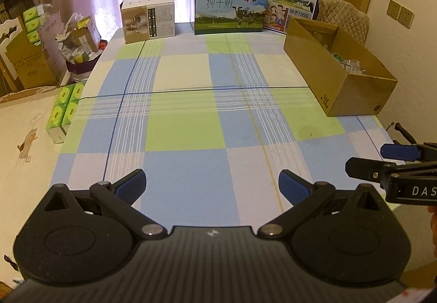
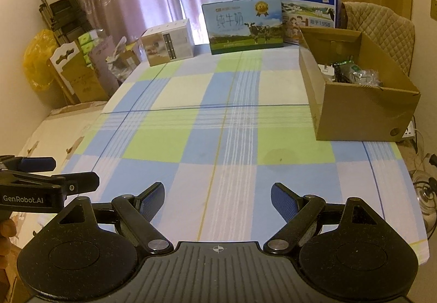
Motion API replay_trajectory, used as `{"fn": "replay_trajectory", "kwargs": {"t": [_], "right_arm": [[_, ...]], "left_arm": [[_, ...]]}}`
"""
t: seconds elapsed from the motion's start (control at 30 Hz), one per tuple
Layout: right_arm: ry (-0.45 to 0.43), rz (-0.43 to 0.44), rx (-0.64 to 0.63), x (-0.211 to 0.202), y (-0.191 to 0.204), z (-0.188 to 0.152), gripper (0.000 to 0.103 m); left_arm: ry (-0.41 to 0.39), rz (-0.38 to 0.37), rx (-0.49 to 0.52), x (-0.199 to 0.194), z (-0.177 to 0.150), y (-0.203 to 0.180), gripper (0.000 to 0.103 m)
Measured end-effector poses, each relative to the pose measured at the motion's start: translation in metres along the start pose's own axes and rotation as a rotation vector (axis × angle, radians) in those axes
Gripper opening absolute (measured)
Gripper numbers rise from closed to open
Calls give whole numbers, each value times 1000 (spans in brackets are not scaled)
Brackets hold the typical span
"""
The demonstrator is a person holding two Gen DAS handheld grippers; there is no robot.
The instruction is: Organize objects
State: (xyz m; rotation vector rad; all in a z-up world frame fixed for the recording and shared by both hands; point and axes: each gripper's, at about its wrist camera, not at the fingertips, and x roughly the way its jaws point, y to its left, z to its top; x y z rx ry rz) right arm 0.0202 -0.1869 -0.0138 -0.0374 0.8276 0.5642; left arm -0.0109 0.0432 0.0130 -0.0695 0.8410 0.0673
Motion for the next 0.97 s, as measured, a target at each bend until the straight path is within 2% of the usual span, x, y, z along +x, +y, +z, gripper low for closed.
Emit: {"fn": "replay_trajectory", "kwargs": {"t": [0.57, 0.97], "right_arm": [[16, 8, 0, 3, 0, -2, 82], [26, 22, -4, 14, -10, 9, 82]], "left_arm": [[7, 1, 1, 1, -4, -3, 102], [14, 8, 2, 14, 10, -12, 102]]}}
